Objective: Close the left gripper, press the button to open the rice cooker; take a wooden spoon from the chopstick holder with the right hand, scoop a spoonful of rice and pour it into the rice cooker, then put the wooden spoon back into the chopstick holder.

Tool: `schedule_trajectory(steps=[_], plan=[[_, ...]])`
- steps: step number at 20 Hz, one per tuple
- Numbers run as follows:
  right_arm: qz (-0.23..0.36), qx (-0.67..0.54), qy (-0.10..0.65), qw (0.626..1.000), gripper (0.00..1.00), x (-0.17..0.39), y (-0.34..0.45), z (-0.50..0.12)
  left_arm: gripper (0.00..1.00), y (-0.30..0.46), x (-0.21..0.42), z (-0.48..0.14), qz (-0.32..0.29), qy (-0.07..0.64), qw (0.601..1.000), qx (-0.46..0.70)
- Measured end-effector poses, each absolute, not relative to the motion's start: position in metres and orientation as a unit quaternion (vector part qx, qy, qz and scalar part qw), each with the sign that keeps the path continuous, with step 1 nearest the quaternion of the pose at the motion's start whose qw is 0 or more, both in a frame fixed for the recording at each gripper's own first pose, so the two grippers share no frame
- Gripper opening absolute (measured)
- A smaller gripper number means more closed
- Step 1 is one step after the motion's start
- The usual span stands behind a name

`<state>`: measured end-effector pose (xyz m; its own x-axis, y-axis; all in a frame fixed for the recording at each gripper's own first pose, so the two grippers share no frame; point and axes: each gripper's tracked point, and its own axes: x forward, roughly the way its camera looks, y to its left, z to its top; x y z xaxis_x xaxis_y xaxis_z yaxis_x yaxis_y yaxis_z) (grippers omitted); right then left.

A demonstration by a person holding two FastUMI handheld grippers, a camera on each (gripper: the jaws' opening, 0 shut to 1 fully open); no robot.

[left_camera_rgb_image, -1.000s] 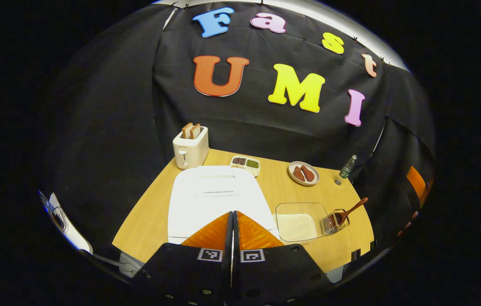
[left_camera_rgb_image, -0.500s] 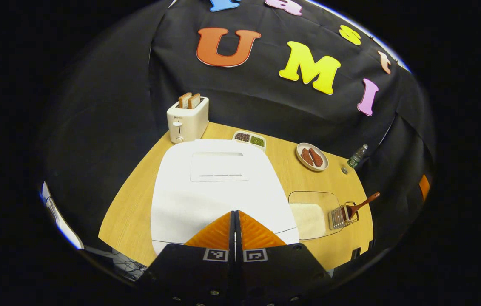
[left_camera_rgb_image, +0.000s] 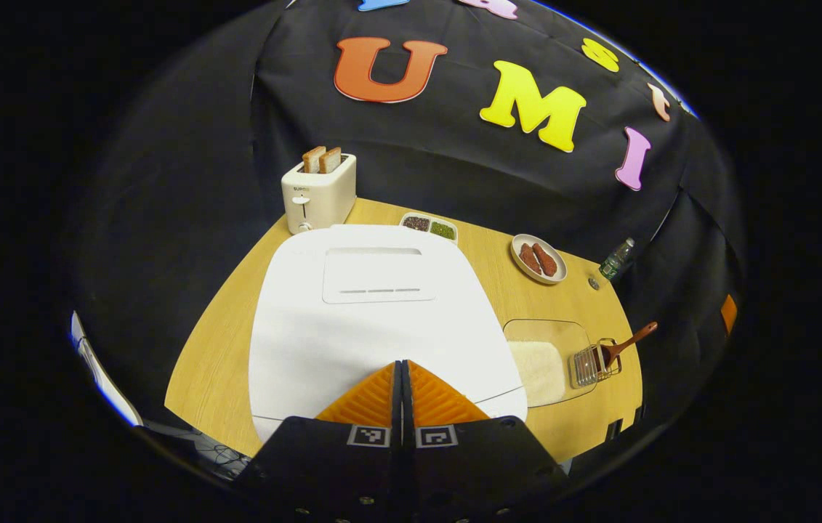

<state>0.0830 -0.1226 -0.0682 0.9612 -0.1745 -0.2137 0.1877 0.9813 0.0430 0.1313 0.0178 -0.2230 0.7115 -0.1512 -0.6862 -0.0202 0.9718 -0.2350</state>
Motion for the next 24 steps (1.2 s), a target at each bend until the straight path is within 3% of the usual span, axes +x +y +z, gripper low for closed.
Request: schedule_trajectory(steps=[9,12,16,19,20,22,23,24], plan=[[-0.073,0.035,0.112,0.99,1.0,0.083,-0.107,-0.073,0.0,0.017,0.121,-0.234,-0.036,0.395,0.907,-0.138],[-0.069,0.029,0.106,0.992,1.0,0.08,-0.107,-0.066,0.0,0.02,0.125,-0.221,-0.032,0.373,0.917,-0.14],[-0.077,0.029,0.092,0.992,0.99,0.076,-0.117,-0.058,0.01,0.019,0.139,-0.173,-0.026,0.29,0.947,-0.132],[-0.084,0.021,0.086,0.993,1.0,0.071,-0.128,-0.052,0.34,0.022,0.159,-0.125,-0.025,0.203,0.974,-0.102],[-0.086,0.017,0.084,0.993,1.0,0.069,-0.132,-0.049,0.37,0.021,0.165,-0.109,-0.022,0.176,0.979,-0.096],[-0.091,0.009,0.08,0.993,0.99,0.066,-0.139,-0.046,0.61,0.013,0.179,-0.076,-0.027,0.123,0.988,-0.085],[-0.093,0.007,0.079,0.992,1.0,0.065,-0.143,-0.045,0.81,0.009,0.186,-0.06,-0.032,0.101,0.992,-0.072],[-0.095,0.006,0.079,0.992,0.99,0.064,-0.145,-0.044,0.84,0.006,0.192,-0.044,-0.034,0.083,0.994,-0.06]])
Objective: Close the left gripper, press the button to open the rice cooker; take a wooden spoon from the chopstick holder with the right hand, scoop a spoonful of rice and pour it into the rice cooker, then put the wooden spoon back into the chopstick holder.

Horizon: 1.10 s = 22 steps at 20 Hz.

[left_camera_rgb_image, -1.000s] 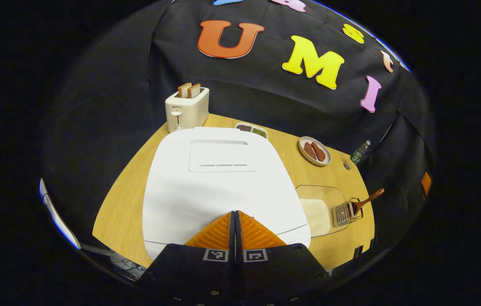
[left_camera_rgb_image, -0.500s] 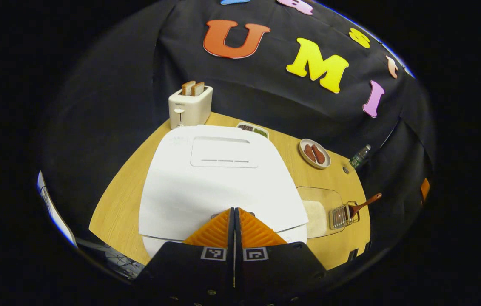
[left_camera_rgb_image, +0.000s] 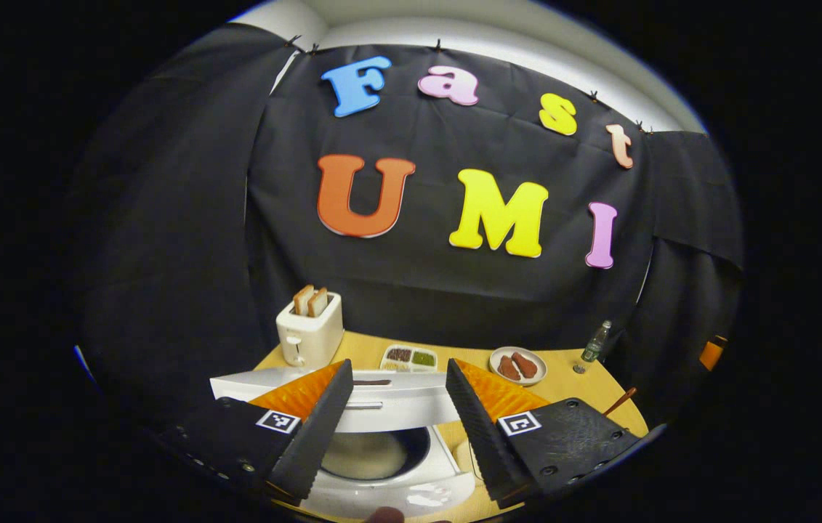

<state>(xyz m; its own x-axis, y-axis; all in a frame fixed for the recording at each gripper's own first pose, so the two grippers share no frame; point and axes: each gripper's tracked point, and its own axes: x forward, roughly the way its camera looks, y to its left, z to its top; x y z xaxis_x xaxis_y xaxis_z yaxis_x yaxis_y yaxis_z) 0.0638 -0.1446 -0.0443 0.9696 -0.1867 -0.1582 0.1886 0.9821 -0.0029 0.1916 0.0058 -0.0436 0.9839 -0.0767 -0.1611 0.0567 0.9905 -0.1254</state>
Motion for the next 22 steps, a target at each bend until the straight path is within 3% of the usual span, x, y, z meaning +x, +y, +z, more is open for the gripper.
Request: schedule_trajectory(steps=[3,11,22], plan=[[-0.099,0.007,0.08,0.992,0.99,0.061,-0.149,-0.044,0.95,-0.001,0.193,-0.01,-0.038,0.038,0.998,-0.046],[-0.095,-0.003,0.086,0.992,0.99,0.052,-0.15,-0.056,0.95,-0.012,0.145,0.008,-0.033,0.015,0.999,-0.019],[-0.087,0.024,0.108,0.99,1.0,0.07,-0.164,-0.092,0.95,-0.029,0.11,-0.006,-0.029,0.039,0.999,-0.023]])
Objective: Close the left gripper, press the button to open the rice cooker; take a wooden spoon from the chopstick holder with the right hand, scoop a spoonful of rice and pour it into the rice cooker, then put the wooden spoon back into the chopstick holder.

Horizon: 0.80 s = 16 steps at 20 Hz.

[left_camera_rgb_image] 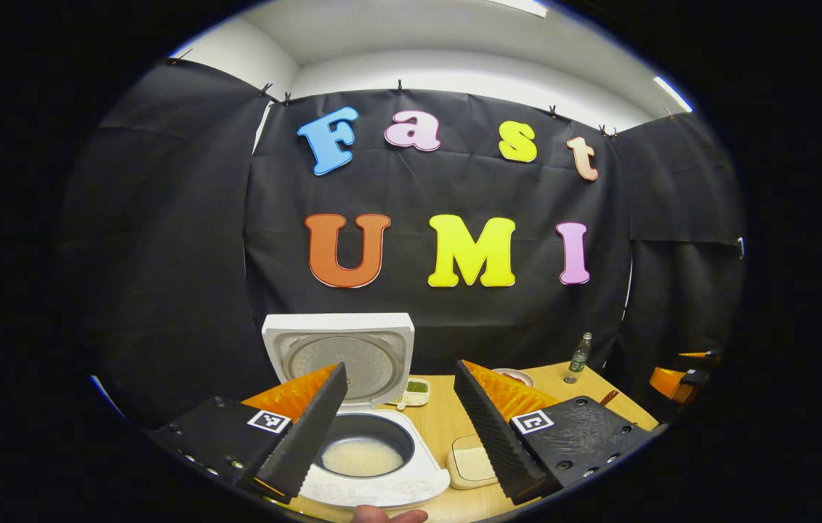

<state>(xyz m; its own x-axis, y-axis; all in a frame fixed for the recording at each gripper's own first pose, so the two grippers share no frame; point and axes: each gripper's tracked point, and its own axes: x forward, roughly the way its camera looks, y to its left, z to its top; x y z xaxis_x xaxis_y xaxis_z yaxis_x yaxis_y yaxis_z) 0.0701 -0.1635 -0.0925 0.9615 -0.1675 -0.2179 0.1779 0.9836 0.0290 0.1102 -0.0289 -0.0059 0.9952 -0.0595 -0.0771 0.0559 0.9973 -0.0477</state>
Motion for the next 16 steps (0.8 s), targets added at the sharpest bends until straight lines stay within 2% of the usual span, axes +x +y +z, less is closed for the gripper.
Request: schedule_trajectory(steps=[11,16], plan=[[-0.077,0.084,0.165,0.98,1.0,0.12,-0.21,-0.186,0.95,-0.032,0.114,0.006,0.021,0.033,0.999,-0.006],[-0.064,0.123,0.204,0.969,0.98,0.151,-0.227,-0.235,0.95,-0.047,0.128,0.0,0.037,0.054,0.998,-0.006]])
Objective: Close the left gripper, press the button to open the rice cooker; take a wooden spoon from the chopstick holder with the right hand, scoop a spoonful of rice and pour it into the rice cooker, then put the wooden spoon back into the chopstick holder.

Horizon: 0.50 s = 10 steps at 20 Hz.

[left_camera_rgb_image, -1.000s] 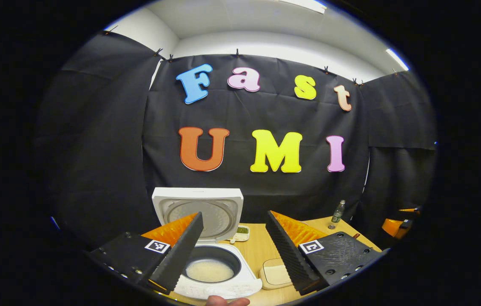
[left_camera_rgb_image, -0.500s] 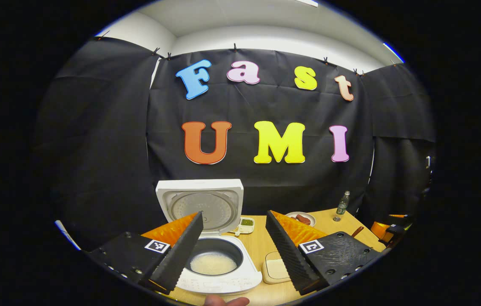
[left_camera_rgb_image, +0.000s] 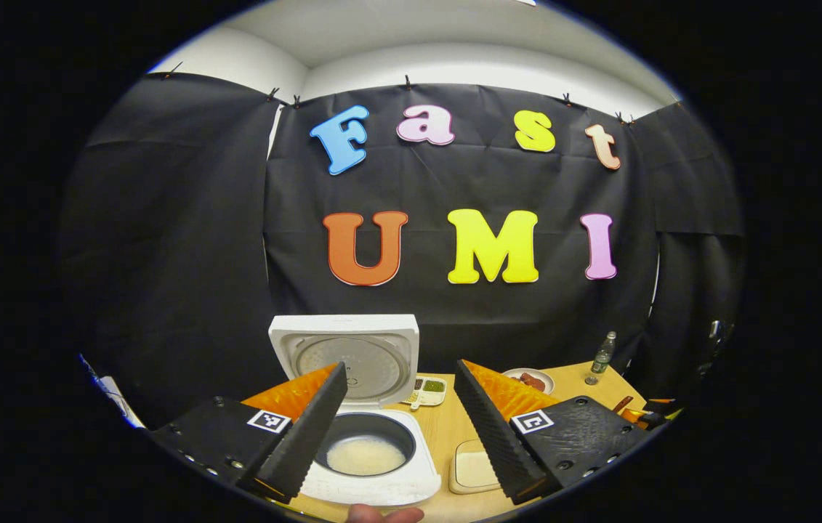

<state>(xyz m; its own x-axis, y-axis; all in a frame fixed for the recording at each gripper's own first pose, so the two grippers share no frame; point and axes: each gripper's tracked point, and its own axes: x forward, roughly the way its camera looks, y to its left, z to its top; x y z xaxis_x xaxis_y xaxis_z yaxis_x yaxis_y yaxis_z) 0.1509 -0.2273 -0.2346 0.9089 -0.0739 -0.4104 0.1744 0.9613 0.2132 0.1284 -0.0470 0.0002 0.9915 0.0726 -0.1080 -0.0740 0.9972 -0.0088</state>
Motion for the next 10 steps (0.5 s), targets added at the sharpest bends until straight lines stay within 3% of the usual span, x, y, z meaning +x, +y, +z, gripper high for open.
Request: schedule_trajectory(steps=[2,5,7,10], plan=[[-0.057,0.148,0.217,0.963,1.0,0.165,-0.232,-0.253,0.95,-0.054,0.134,0.001,0.04,0.057,0.998,-0.001],[-0.043,0.162,0.238,0.957,0.89,0.186,-0.237,-0.277,0.95,-0.057,0.141,-0.001,0.052,0.062,0.997,0.008],[-0.039,0.169,0.248,0.953,0.9,0.201,-0.243,-0.291,0.95,-0.058,0.144,-0.004,0.062,0.068,0.996,0.009],[-0.03,0.167,0.261,0.95,0.83,0.219,-0.249,-0.304,0.95,-0.057,0.148,-0.009,0.076,0.076,0.994,0.011]])
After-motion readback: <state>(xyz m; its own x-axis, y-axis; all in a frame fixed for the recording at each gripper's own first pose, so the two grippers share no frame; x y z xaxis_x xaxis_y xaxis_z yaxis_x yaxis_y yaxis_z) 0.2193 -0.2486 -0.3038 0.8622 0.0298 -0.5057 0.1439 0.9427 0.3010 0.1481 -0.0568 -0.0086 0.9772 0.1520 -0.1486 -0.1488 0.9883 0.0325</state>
